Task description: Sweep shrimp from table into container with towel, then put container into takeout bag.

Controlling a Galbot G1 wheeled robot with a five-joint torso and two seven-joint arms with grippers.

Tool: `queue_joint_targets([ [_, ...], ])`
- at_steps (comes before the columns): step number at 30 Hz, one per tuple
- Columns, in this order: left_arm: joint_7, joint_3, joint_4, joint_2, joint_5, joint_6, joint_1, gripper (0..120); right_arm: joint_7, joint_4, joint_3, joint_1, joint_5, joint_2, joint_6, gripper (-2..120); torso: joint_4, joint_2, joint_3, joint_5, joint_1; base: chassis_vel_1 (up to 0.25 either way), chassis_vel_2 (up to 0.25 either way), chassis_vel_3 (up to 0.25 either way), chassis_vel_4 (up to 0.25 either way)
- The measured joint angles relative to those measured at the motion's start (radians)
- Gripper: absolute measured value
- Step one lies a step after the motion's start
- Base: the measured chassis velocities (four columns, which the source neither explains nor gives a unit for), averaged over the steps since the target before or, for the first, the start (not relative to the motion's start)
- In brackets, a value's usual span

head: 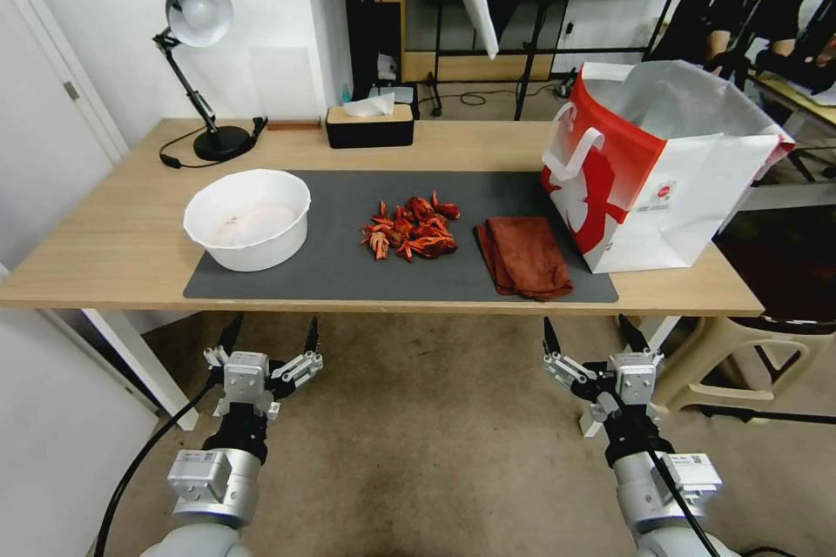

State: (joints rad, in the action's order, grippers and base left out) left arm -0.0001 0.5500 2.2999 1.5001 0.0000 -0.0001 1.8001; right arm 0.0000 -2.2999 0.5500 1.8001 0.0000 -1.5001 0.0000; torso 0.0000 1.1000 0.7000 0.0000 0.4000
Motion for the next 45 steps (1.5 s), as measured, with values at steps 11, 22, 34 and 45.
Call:
queue_joint_targets([
  [11,0.0,0.0,0.0,0.0,0.0,0.0,0.0,100,0.0,0.0,0.0,0.0,0.0,0.0,0.0,100,0.0,0.0,0.0,0.0,0.0,0.0,0.0,0.0,0.0],
  [22,0.0,0.0,0.0,0.0,0.0,0.0,0.0,100,0.0,0.0,0.0,0.0,0.0,0.0,0.0,100,0.0,0.0,0.0,0.0,0.0,0.0,0.0,0.0,0.0],
  [34,-0.144,-0.028,-0.103,-0.001,0.018,-0.2,-0.064,100,0.006,0.074,0.009,-0.038,0.034,0.007,0.148,100,-0.0001,0.0,0.0,0.0,0.0,0.0,0.0,0.0,0.0],
  [45,-0.351,-0.069,-0.249,-0.003,0.048,-0.488,-0.154,100,0.019,0.22,0.028,-0.112,0.102,0.023,0.433,100,0.0,0.0,0.0,0.0,0.0,0.0,0.0,0.0,0.0],
])
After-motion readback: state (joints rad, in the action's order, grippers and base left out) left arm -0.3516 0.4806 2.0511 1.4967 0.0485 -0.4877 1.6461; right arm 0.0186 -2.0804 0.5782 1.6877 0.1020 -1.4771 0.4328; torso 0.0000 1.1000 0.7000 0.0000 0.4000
